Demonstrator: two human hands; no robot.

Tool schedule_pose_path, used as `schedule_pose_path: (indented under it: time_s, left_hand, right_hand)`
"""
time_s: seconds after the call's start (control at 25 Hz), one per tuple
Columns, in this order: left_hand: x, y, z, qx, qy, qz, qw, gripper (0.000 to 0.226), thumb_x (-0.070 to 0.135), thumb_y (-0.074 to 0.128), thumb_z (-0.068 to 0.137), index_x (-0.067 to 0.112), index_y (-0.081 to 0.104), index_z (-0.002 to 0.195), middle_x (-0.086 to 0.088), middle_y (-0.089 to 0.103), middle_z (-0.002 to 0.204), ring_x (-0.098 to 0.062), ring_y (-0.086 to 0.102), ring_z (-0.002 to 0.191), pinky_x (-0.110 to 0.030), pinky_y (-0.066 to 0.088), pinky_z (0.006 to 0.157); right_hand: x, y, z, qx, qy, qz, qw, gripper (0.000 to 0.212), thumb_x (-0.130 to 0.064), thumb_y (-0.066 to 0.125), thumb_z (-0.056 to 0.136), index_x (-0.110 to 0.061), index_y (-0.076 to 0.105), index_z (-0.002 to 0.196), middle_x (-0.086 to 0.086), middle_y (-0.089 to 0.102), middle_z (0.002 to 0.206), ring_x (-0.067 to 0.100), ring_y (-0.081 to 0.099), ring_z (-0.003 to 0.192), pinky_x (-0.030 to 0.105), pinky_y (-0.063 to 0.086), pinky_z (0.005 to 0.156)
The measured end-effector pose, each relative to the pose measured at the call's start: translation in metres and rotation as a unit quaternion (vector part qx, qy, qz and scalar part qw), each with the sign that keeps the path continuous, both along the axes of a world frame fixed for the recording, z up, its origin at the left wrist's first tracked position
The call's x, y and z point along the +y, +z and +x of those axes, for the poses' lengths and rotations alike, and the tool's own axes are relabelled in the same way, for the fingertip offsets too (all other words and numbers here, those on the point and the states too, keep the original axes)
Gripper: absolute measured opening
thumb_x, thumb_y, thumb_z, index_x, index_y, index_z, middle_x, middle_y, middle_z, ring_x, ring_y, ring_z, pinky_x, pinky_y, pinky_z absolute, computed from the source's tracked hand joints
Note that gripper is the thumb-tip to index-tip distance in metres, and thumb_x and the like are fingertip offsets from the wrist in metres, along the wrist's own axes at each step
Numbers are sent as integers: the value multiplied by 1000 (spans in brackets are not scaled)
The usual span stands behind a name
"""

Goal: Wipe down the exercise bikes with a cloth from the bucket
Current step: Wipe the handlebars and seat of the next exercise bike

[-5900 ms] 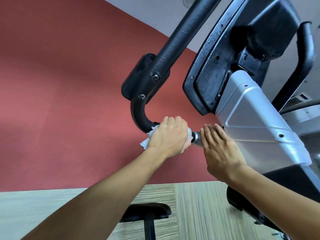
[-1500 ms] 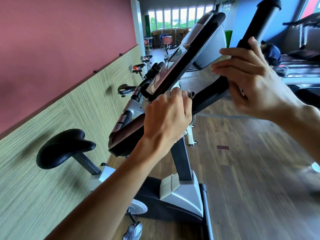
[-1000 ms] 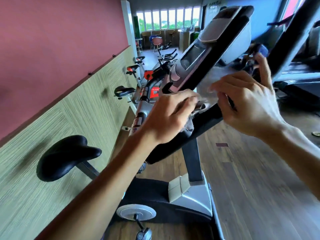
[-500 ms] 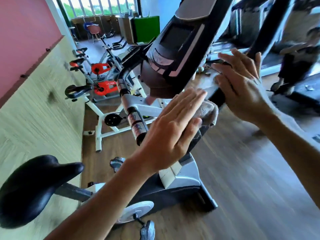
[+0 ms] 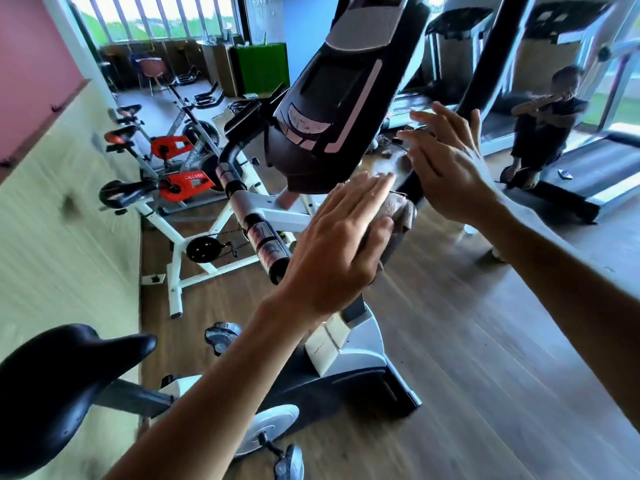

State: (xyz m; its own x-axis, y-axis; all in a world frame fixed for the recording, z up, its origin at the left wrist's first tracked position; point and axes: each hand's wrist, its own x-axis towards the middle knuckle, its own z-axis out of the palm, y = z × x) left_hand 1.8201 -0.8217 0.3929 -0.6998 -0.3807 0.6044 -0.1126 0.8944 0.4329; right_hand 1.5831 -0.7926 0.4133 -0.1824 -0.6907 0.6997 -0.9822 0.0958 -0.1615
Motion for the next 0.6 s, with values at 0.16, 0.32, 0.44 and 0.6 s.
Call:
schedule_pose_path:
  time_s: [0.16, 0.32, 0.44, 0.6]
  left_hand:
    - [-8, 10, -1, -34, -27, 65, 997, 64, 45, 29, 103, 15, 27, 160, 3, 26, 167, -2, 13, 155, -34, 13, 128]
    - [-8, 26, -33, -55, 63, 71, 994, 60, 49, 32, 99, 17, 49, 147, 3, 45, 155, -9, 31, 147, -26, 22, 121]
    - [-13, 41, -61, -81, 84, 59, 991, 46, 45, 34, 105, 17, 64, 128, 0, 62, 137, -17, 50, 132, -35, 39, 108]
    - [-2, 4, -13, 11, 57, 39, 998, 63, 46, 29, 102, 5, 55, 143, -4, 55, 148, -14, 38, 145, -29, 28, 121]
  right_hand:
    - [4, -2, -2, 18, 3, 1, 1000, 44, -32, 32, 104, -18, 65, 129, 4, 48, 151, 27, 24, 149, 65, 14, 119]
    - [4, -7, 0, 14, 15, 1, 1000, 47, -35, 31, 103, -16, 64, 130, 8, 50, 148, 32, 24, 149, 66, 17, 117]
    - [11, -1, -8, 6, 43, 18, 999, 47, -33, 33, 105, -9, 59, 135, 10, 48, 152, 33, 20, 153, 65, 11, 121]
    - [25, 7, -27, 21, 63, 48, 997, 47, -33, 31, 109, -8, 52, 143, 5, 38, 160, 22, 11, 156, 46, 8, 126]
